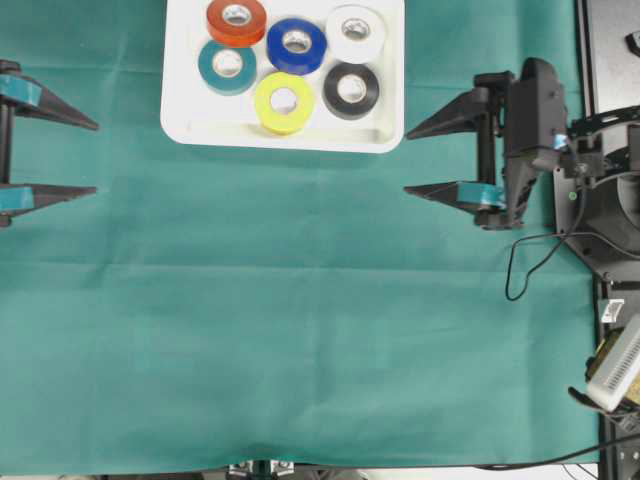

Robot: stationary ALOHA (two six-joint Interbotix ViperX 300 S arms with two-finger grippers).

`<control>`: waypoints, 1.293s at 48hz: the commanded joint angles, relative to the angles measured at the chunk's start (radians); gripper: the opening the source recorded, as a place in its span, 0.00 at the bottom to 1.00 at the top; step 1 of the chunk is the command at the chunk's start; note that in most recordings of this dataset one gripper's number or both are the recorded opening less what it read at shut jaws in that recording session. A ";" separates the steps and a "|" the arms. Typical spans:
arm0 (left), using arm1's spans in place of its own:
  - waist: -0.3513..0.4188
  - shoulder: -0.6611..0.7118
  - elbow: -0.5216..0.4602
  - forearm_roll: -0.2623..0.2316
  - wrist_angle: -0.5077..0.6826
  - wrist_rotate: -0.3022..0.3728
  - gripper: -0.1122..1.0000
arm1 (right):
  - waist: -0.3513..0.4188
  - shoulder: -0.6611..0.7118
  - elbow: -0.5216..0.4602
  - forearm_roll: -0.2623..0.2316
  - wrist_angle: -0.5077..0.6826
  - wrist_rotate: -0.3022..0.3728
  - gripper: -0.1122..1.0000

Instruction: Put the tape alternately from left to right into the white case.

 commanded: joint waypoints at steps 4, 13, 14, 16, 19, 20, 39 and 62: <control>-0.002 -0.052 0.020 -0.003 -0.009 -0.002 0.67 | 0.002 -0.169 0.025 0.005 -0.011 0.002 0.86; -0.002 -0.110 0.048 -0.003 -0.009 -0.002 0.67 | 0.002 -0.287 0.071 0.005 -0.011 0.002 0.86; -0.002 -0.115 0.051 -0.003 -0.009 -0.003 0.67 | 0.002 -0.299 0.075 0.005 -0.008 0.002 0.86; -0.003 -0.124 0.055 -0.003 -0.009 -0.003 0.67 | 0.002 -0.322 0.086 0.005 -0.006 0.002 0.86; -0.002 -0.137 0.063 -0.003 -0.005 -0.003 0.67 | 0.002 -0.356 0.101 0.005 -0.006 0.002 0.86; -0.002 -0.141 0.066 -0.003 -0.005 -0.003 0.67 | 0.002 -0.365 0.106 0.005 -0.006 0.002 0.86; -0.002 -0.222 0.095 -0.003 0.014 -0.018 0.67 | -0.003 -0.413 0.137 0.005 -0.005 0.003 0.86; 0.009 -0.345 0.155 -0.002 0.025 -0.064 0.67 | -0.026 -0.428 0.166 0.005 0.038 0.006 0.86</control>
